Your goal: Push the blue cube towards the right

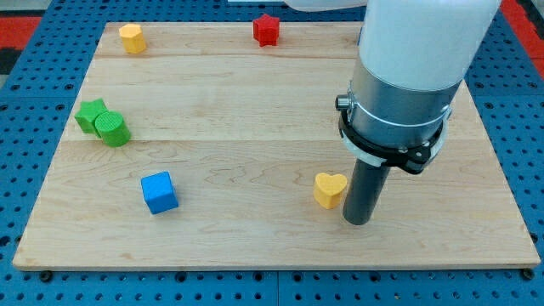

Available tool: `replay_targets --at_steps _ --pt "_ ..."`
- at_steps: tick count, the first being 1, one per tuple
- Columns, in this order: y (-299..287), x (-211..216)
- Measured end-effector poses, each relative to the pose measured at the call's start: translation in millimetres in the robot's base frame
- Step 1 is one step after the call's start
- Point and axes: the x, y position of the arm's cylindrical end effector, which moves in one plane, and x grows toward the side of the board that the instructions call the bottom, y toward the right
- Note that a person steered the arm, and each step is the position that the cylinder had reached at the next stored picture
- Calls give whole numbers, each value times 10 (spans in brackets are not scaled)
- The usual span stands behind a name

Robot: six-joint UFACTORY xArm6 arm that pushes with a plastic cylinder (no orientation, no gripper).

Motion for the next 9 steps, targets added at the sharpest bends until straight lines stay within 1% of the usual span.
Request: replay_targets --at_steps 2,3,4,5,6,7,8,9 --pt "-48 41" --pt "-727 20" --pt "-570 -324" --pt "166 -323" --pt "-527 -299" --pt "-1154 -701" --pt "-1748 -927" --pt "-2790 -927"
